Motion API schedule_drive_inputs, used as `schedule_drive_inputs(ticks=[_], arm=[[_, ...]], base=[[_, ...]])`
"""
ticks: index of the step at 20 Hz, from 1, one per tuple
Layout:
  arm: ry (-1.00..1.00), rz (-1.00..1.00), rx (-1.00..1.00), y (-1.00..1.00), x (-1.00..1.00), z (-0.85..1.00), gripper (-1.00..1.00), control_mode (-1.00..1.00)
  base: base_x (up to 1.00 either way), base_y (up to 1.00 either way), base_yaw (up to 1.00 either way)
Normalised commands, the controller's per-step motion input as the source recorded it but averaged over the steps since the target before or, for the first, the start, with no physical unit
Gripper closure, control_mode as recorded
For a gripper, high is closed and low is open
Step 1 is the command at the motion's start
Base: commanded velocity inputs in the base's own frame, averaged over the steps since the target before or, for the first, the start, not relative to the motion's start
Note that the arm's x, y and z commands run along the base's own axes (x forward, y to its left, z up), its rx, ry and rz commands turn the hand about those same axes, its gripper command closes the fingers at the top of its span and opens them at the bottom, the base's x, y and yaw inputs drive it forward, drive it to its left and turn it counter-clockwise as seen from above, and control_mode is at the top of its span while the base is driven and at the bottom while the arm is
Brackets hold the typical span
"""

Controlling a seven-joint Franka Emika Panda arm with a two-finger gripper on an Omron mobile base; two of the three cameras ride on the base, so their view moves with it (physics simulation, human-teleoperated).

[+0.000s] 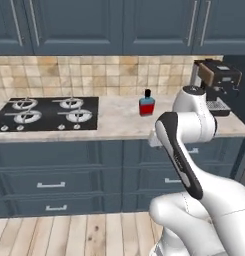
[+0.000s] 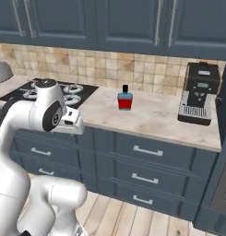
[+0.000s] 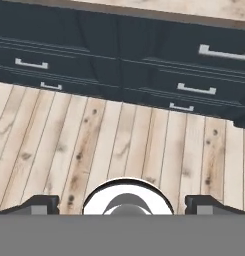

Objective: Move the drinks to the dining counter.

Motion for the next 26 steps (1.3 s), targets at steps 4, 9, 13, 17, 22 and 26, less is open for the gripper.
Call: schedule_drive_inputs(ticks=[4,9,13,17,22,26], arm=[[0.0,0.0,0.0,0.0,0.0,0.0,-1.0,1.0],[0.0,0.0,0.0,0.0,0.0,0.0,-1.0,1.0],[0.0,0.0,0.0,0.0,0.0,0.0,-1.0,1.0],[0.0,0.0,0.0,0.0,0.0,0.0,-1.0,1.0],[0.0,0.0,0.0,0.0,0.0,0.0,-1.0,1.0],[0.0,0.0,0.0,0.0,0.0,0.0,-1.0,1.0]], base=[[0.4,0.1,-0.41],[0.21,0.0,-0.46],[0.14,0.21,-0.28],[0.34,0.53,0.01],[0.41,0.19,0.04],[0.31,-0.01,-0.09]])
